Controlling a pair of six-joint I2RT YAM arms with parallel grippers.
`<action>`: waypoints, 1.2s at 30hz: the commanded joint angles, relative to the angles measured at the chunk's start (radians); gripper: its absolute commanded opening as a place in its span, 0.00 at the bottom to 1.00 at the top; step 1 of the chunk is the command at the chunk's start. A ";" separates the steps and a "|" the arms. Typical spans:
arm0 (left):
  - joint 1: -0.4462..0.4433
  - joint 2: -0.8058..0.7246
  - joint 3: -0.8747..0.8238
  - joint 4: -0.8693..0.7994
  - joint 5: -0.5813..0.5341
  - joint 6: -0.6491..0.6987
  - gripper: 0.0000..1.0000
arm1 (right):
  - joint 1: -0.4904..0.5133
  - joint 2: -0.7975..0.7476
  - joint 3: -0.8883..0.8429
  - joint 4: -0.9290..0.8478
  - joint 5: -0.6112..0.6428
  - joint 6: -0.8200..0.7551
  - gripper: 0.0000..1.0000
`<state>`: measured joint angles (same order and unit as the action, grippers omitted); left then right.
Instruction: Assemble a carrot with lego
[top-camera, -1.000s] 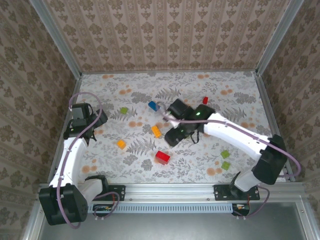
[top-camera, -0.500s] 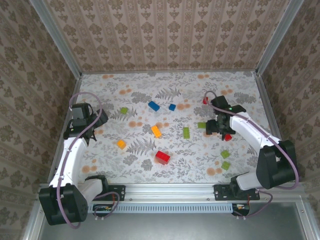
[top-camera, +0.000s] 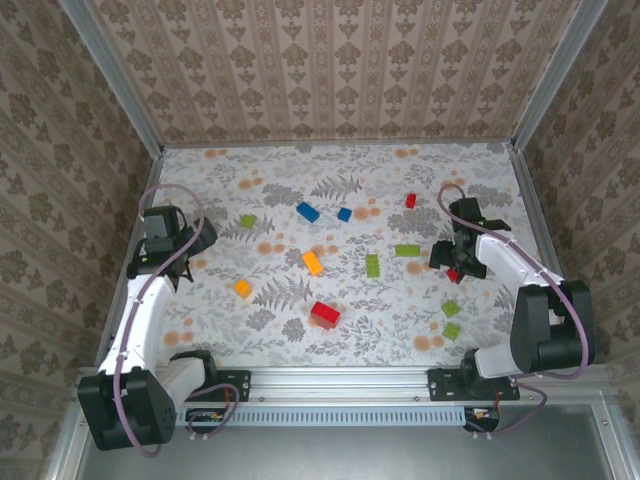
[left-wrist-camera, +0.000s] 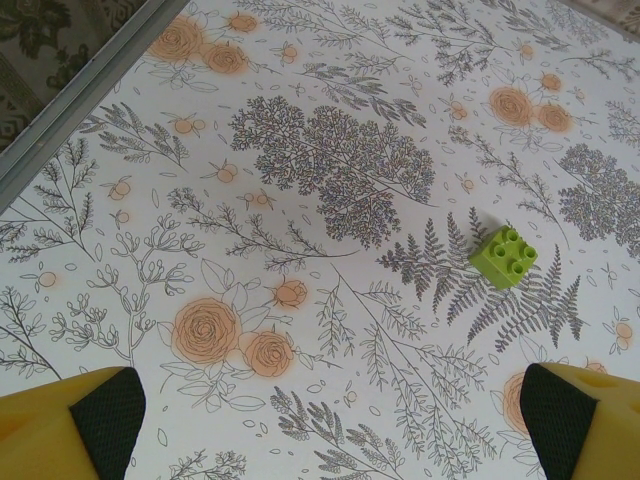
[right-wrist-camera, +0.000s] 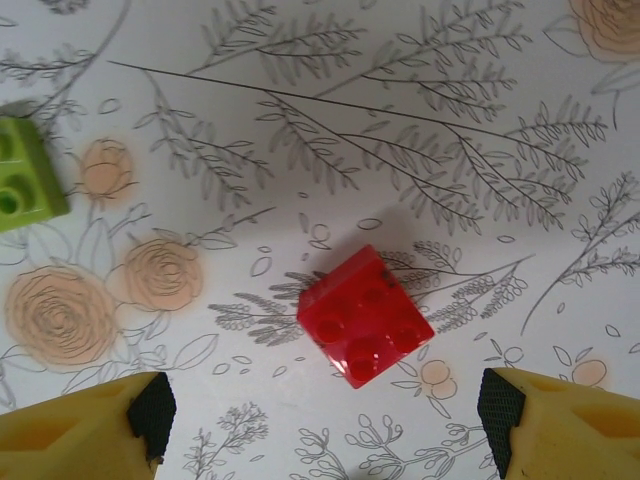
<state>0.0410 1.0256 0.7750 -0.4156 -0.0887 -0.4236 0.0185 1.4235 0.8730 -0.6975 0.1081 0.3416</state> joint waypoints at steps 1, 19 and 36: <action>0.002 -0.009 0.034 0.008 0.009 -0.012 1.00 | -0.024 0.015 -0.017 0.006 -0.022 0.019 0.83; -0.001 -0.032 0.030 -0.007 0.002 -0.007 1.00 | 0.139 -0.018 -0.139 0.035 -0.091 0.132 0.80; -0.007 -0.035 0.031 -0.005 0.012 -0.008 1.00 | 0.156 -0.188 -0.278 -0.001 -0.024 0.323 0.78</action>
<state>0.0399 1.0077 0.7795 -0.4175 -0.0845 -0.4240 0.1619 1.2499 0.6094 -0.6815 0.0929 0.6106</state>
